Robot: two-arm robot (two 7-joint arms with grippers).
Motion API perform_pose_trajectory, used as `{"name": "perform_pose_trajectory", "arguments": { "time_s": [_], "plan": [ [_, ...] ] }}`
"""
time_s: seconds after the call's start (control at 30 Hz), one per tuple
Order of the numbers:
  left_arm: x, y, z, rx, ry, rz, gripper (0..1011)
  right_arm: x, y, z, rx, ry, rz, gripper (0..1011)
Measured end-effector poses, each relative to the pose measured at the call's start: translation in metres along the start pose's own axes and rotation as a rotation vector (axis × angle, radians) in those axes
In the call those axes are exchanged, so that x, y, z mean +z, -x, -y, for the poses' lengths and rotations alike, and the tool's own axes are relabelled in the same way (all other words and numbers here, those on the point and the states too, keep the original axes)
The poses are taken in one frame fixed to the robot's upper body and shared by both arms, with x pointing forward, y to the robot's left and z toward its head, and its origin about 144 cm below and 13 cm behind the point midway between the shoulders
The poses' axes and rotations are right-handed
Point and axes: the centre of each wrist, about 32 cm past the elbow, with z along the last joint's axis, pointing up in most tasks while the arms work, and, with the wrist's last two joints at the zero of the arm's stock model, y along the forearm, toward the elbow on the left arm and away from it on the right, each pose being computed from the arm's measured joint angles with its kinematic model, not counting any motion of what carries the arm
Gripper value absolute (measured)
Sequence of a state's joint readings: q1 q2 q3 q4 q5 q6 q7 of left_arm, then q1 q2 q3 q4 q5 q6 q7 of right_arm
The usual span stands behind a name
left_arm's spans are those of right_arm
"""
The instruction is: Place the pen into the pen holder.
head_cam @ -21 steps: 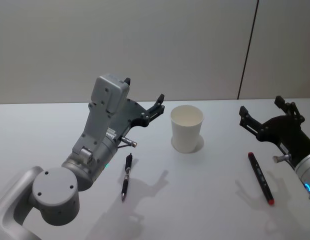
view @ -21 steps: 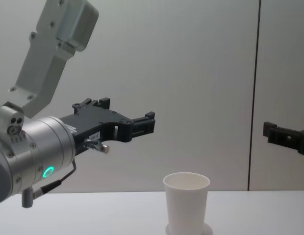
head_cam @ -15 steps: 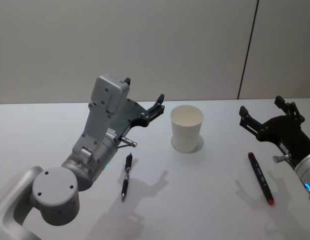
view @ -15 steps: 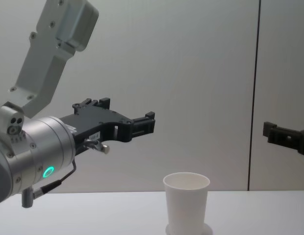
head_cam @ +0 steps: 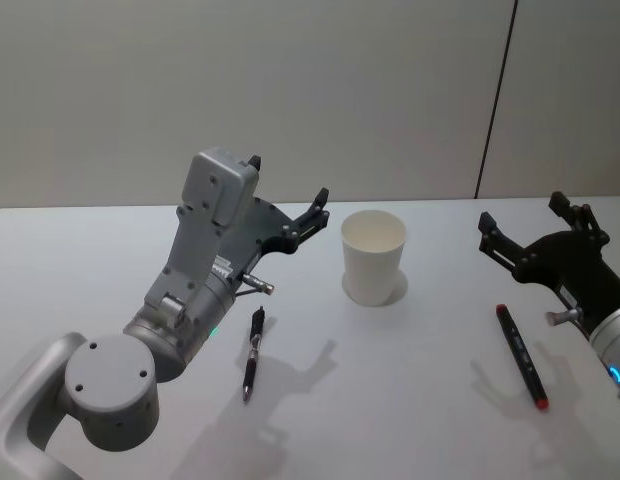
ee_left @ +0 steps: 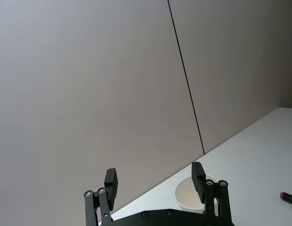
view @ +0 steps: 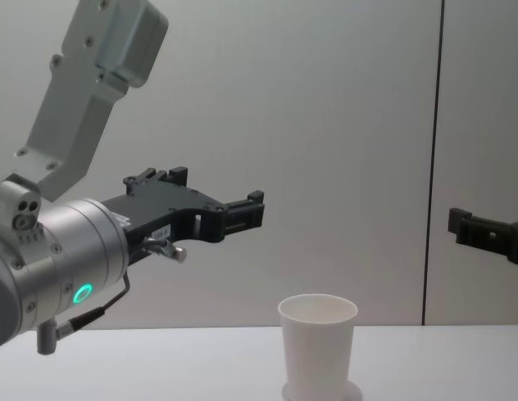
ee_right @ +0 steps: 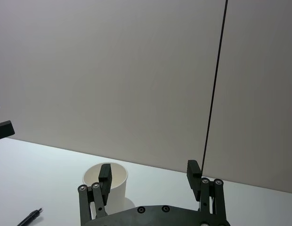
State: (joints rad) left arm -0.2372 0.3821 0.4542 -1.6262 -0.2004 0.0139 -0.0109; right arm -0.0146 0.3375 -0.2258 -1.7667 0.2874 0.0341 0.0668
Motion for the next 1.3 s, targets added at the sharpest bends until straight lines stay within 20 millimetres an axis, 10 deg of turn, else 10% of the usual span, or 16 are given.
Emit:
{"name": "perform_pose_trajectory", "arguments": {
  "time_s": [1.3],
  "plan": [
    [0.000,0.000,0.000,0.000,0.000,0.000,1000,0.022,0.017,-0.004,-0.083,0.187,0.044,1002]
  ]
}}
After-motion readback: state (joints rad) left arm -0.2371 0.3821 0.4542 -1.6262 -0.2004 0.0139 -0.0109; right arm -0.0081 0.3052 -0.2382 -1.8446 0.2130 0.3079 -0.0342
